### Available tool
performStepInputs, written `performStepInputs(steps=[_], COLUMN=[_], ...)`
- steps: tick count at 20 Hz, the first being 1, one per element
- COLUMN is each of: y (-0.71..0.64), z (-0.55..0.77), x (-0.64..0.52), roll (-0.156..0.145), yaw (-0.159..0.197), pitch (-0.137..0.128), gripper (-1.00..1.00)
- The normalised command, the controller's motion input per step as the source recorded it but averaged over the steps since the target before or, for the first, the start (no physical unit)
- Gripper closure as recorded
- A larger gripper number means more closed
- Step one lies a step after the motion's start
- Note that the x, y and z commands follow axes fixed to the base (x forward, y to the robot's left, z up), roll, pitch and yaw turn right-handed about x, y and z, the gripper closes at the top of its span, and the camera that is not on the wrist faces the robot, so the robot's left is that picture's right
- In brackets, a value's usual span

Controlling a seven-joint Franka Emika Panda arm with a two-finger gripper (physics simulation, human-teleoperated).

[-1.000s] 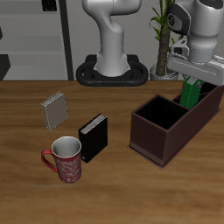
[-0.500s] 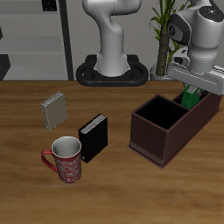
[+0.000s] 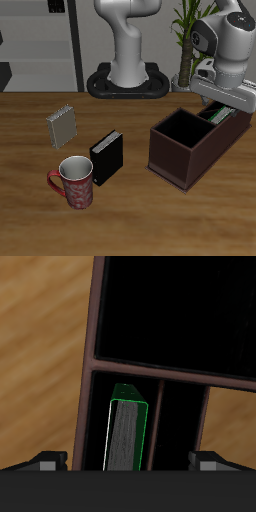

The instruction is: Place the green book into the left desk caddy's back compartment

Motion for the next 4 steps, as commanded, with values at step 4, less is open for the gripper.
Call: performStepInputs(steps=[4], y=[-0.05], z=[-0.05], x=[0.02], roll=[-0.013], yaw=[0.008], pitch=[0.011], gripper=[-1.00])
